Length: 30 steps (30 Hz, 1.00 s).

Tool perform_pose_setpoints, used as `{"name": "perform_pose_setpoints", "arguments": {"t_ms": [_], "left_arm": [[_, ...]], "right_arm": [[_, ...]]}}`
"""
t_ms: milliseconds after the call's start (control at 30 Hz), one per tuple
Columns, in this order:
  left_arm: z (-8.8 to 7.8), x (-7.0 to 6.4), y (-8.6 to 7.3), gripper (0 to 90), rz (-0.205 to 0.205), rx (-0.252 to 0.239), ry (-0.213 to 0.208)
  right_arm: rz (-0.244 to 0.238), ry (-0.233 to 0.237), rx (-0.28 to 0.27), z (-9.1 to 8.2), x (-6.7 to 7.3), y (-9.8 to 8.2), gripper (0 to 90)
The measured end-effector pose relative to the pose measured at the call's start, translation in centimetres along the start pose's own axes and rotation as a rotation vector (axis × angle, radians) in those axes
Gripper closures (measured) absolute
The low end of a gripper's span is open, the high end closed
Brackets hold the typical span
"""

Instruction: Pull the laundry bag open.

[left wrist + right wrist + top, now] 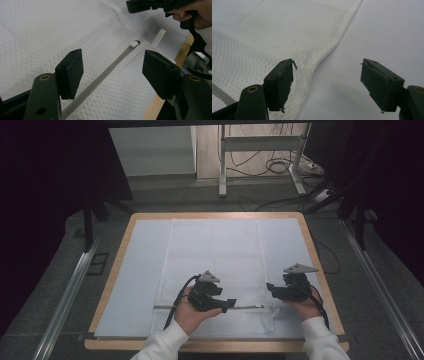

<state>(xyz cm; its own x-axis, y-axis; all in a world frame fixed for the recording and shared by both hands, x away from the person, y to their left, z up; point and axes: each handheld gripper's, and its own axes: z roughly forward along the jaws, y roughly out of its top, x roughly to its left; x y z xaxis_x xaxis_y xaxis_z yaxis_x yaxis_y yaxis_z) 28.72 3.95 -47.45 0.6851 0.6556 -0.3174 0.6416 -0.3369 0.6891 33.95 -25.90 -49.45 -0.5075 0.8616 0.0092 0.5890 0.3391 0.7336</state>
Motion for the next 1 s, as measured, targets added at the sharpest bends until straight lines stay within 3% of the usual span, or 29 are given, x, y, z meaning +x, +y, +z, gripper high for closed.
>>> {"name": "perform_pose_setpoints", "arguments": {"t_ms": [1000], "left_arm": [[3.0, -1.5, 1.0, 34.2, 0.026, 0.045, -0.010]], "right_arm": [[-0.010, -0.017, 0.009, 0.1, -0.2, 0.0, 25.7]]}}
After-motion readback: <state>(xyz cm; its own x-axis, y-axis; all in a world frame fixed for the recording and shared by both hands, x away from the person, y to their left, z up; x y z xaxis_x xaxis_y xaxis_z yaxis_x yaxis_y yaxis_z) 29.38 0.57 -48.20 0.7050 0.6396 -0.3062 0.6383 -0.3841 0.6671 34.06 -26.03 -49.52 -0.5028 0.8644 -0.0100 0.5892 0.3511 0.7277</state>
